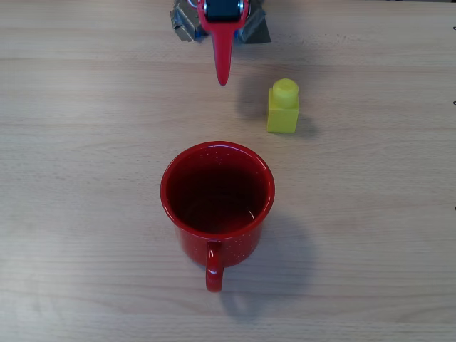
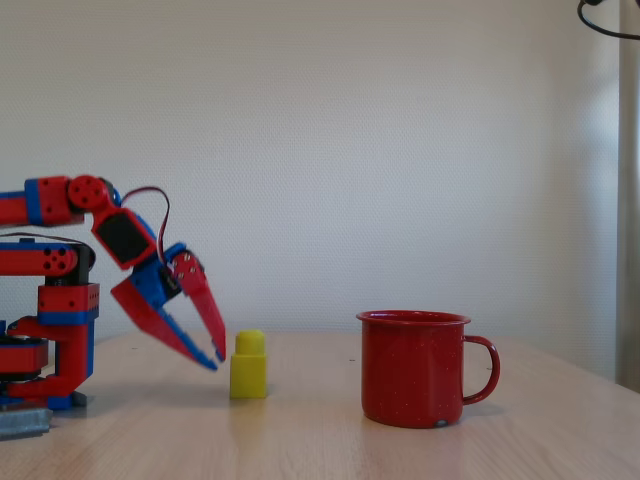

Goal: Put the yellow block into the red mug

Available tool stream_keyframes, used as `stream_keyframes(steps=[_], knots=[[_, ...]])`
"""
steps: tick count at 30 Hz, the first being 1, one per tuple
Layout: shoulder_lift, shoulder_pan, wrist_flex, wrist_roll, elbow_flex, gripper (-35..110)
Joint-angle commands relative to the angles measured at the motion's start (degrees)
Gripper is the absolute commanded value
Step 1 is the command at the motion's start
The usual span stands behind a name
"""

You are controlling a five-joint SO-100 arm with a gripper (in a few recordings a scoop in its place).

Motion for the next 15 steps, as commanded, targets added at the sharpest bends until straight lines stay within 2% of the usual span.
stream_keyframes(steps=[1, 10, 15], knots=[[-4.4, -1.4, 1.7, -1.1, -10.0, 0], [-22.1, -4.4, 9.8, -0.2, -30.5, 0], [-26.9, -7.8, 14.6, 5.2, -40.0, 0]])
